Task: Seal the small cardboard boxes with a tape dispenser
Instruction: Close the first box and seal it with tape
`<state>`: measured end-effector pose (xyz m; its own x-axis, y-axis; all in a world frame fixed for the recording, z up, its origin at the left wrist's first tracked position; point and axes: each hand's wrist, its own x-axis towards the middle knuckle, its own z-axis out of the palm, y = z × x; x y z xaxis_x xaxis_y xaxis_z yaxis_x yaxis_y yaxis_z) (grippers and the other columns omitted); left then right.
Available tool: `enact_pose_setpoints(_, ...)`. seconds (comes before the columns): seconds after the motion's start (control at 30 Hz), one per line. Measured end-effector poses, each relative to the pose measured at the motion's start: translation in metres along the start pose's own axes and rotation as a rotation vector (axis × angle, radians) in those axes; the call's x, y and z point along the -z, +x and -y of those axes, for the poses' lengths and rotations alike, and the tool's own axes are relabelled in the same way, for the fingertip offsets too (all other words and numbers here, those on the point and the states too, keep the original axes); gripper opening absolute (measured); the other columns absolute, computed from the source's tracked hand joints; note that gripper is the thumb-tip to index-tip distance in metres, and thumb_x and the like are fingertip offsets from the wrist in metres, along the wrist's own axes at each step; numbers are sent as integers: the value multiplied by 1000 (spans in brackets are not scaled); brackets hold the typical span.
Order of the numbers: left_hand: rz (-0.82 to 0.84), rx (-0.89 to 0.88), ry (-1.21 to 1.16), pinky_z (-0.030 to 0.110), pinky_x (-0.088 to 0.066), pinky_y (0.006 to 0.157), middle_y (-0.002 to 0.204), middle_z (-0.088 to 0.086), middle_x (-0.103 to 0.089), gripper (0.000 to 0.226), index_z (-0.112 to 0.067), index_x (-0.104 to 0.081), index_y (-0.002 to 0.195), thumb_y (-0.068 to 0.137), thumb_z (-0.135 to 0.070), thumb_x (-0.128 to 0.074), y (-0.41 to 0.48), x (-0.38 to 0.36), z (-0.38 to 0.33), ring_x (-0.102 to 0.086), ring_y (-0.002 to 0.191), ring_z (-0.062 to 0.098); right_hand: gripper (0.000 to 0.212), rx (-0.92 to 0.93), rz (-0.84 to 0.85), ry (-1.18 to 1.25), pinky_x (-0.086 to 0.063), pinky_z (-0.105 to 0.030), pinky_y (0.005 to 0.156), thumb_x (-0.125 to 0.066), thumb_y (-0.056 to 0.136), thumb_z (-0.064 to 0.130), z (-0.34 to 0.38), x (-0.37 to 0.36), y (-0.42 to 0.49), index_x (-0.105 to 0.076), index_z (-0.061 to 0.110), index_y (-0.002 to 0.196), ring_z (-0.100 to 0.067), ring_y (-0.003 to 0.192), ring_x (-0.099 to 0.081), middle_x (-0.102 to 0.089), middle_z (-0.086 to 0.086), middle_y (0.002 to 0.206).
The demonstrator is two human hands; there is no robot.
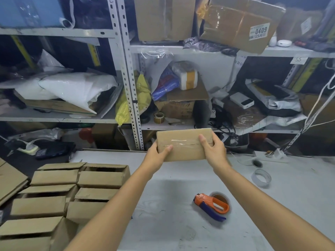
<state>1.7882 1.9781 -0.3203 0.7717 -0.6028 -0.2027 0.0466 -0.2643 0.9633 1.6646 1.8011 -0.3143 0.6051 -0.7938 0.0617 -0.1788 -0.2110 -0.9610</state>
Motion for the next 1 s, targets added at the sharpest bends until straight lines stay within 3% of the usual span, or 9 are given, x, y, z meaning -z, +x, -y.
enact_pose_setpoints(0.13, -55, -21, -2, 31, -45, 98, 132, -3, -58, 57, -21, -43, 146, 95, -39, -61, 12, 1, -6, -56, 117, 16, 56, -65, 62, -117, -50, -36, 93, -61, 90, 54, -4, 1, -1, -52, 27, 138, -17, 119, -57, -60, 3, 132)
enact_pose_setpoints(0.23, 12, -45, 66, 31, -48, 97, 131, -3, -59, 58, -23, -41, 147, 94, -36, -63, 18, 10, -12, -57, 118, 17, 107, -93, 34, -376, -24, -47, 119, -67, 83, 61, -4, 12, 1, -5, 18, 159, -27, 150, -15, -1, -4, 166)
enact_pose_setpoints(0.3, 75, -61, 71, 27, -46, 89, 128, -2, -60, 53, -25, -44, 145, 95, -28, -63, 19, 13, -23, -56, 117, 18, 115, 22, 54, -468, -20, -52, 120, -69, 77, 66, 1, 14, 2, 2, 26, 158, -25, 152, -9, -3, 1, 166)
enact_pose_setpoints(0.4, 228, -64, 148, 39, -46, 99, 130, -2, -60, 60, -32, -42, 148, 93, -27, -67, 25, 16, -37, -56, 119, 21, 96, 151, 369, -578, -31, -53, 115, -68, 80, 63, 9, 12, 7, -12, 43, 155, -20, 146, -28, -28, 7, 161)
enact_pose_setpoints(0.5, 279, -55, 152, 43, -51, 98, 131, -4, -59, 66, -33, -43, 148, 89, -26, -72, 29, 13, -41, -56, 121, 23, 74, 40, 583, -395, -47, -47, 105, -64, 89, 53, 6, 5, 5, -25, 47, 152, -17, 127, -53, -53, 12, 141)
enact_pose_setpoints(0.7, -68, 23, -38, 51, -35, 114, 162, 5, -24, 96, -33, -17, 156, 83, -27, -79, 34, -7, -19, -27, 146, 28, 42, -97, 421, -53, -47, -24, 77, -54, 99, 42, -20, -10, -15, -45, 36, 140, -7, 107, -58, -60, 19, 116)
enact_pose_setpoints(0.77, -43, 81, -37, 45, -37, 111, 160, 4, -28, 91, -29, -21, 156, 84, -33, -77, 25, -21, 5, -31, 144, 26, 35, -138, 321, 23, -48, -24, 75, -53, 99, 42, -32, -16, -21, -50, 37, 134, -6, 105, -60, -62, 19, 115)
enact_pose_setpoints(0.87, 79, 86, -123, 27, -50, 92, 143, -3, -52, 74, -30, -35, 150, 88, -27, -73, 9, -40, 42, -52, 126, 15, 35, -198, 321, 26, -54, -35, 88, -54, 98, 44, -59, -28, -28, -53, 37, 133, -9, 107, -63, -65, 15, 117)
enact_pose_setpoints(1.0, 108, 172, -169, 44, -54, 97, 129, -4, -62, 53, -35, -49, 135, 89, -24, -73, 2, -38, 78, -60, 115, 18, 39, -240, 439, -8, -54, -37, 95, -57, 97, 40, -91, -37, -45, -49, 37, 135, -11, 112, -62, -63, 12, 125)
